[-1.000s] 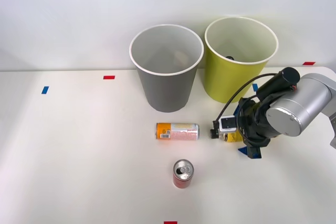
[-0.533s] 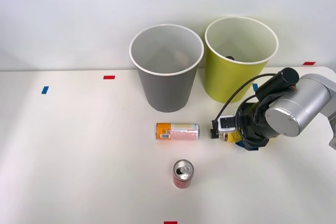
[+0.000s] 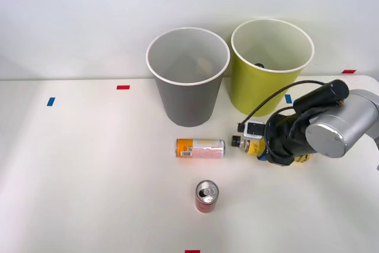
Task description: Put cans in the gray bin, plastic bottles in the light green bin
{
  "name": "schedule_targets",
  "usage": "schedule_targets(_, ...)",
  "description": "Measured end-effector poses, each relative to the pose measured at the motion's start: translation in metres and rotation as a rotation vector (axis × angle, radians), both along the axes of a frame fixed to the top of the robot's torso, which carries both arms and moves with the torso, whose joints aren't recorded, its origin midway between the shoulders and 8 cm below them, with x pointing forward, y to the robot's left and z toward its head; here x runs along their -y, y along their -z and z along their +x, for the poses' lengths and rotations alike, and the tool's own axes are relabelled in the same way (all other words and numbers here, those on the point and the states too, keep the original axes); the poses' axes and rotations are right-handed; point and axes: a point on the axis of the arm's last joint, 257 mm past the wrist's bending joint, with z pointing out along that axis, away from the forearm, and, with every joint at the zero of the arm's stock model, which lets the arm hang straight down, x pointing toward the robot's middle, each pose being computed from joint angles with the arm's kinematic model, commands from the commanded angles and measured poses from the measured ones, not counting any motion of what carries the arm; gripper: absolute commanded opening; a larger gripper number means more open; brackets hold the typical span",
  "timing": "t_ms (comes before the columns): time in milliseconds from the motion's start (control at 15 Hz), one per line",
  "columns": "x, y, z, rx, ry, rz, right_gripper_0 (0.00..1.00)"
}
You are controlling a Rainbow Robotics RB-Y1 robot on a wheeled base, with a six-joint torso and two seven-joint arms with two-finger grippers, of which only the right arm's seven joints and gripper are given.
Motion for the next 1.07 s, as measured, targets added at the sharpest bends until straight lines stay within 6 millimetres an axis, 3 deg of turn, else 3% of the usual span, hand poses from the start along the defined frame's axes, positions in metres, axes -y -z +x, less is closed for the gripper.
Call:
schedule_targets(333,-0.006,-0.037,-0.007,-0.056,0.100,0.287,0.04)
schedule_targets(733,-0.019,-0.115,-0.027,-0.114,0.122,0.665,0.04)
schedule_targets(933,-0.015,-0.158,-0.033,-0.122,0.139,0.866,0.04)
schedule_targets(1067,-0.010,-0.174,-0.037,-0.113,0.160,0.962,0.04)
